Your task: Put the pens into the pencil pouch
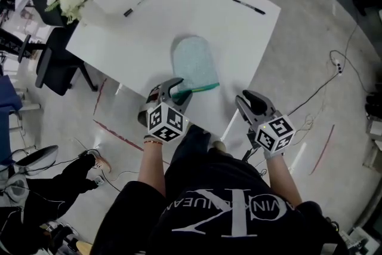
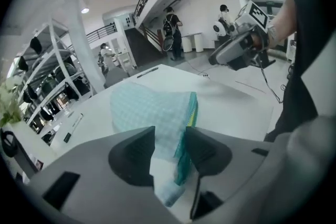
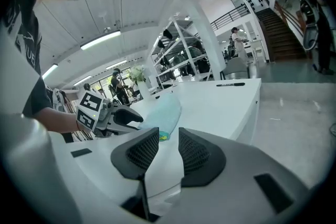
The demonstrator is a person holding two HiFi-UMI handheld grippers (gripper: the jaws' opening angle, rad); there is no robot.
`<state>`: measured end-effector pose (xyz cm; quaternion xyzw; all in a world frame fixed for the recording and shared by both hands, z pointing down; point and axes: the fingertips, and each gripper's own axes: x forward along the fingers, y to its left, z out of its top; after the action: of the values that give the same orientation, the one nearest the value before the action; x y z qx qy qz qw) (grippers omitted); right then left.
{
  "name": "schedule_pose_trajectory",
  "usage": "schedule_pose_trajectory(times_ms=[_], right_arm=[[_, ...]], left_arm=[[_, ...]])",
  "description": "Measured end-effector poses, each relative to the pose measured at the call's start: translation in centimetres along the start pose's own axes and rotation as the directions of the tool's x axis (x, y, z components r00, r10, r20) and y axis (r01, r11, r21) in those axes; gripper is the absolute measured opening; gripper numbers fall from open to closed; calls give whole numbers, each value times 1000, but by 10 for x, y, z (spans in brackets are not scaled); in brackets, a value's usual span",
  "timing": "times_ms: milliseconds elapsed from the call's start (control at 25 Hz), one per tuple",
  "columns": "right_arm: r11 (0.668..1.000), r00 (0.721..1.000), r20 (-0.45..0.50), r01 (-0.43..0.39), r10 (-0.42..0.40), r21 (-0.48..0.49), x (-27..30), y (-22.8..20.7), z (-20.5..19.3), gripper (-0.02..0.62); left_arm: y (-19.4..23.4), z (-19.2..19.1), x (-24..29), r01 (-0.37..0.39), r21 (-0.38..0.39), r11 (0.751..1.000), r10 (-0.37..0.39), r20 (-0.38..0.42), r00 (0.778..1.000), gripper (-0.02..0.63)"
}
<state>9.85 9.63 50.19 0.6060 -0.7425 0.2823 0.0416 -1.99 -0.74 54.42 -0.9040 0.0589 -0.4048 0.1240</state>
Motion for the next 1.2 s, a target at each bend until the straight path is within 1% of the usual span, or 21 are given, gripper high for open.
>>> schedule_pose_trajectory(times_ms=[80,160,240,360,480,640,800,920,1040,1200], right_arm=[[1000,1000,-2,10,-10,8,5,-2,2,126],[1000,1000,-6,19,-19,14,10,-4,3,126],[999,1000,-7,27,-27,21,16,-5,5,124],[999,999,-3,35,-35,21,25,-5,12,124],[999,999,0,43,-43,6,34,-4,21,124],[998,999,12,52,-51,-20,47,0,35,124],[997,998,11,58,-57,-47,46,-10,47,126],[997,998,11,54,-54,-57,50,-22,57,126],[997,999,4,36,-36,-71,64,-34,64,126],[996,1000,-25,-16,14,-90,78,-50,72,126]], left_arm=[[0,2,4,52,36,998,-52,1,999,139],[0,3,7,92,43,995,-93,11,996,92],[7,5,7,108,3,994,-108,39,993,50],[24,7,7,113,-99,989,-104,92,990,37],[46,6,5,94,-176,980,-73,122,990,34],[80,1,-1,41,-267,963,1,153,988,31],[91,2,-4,7,-340,940,51,162,986,29],[95,-3,-6,-18,-379,925,80,149,986,29],[106,-11,-7,-56,-432,900,123,128,984,29],[114,-23,-10,-129,-482,867,177,56,983,29]])
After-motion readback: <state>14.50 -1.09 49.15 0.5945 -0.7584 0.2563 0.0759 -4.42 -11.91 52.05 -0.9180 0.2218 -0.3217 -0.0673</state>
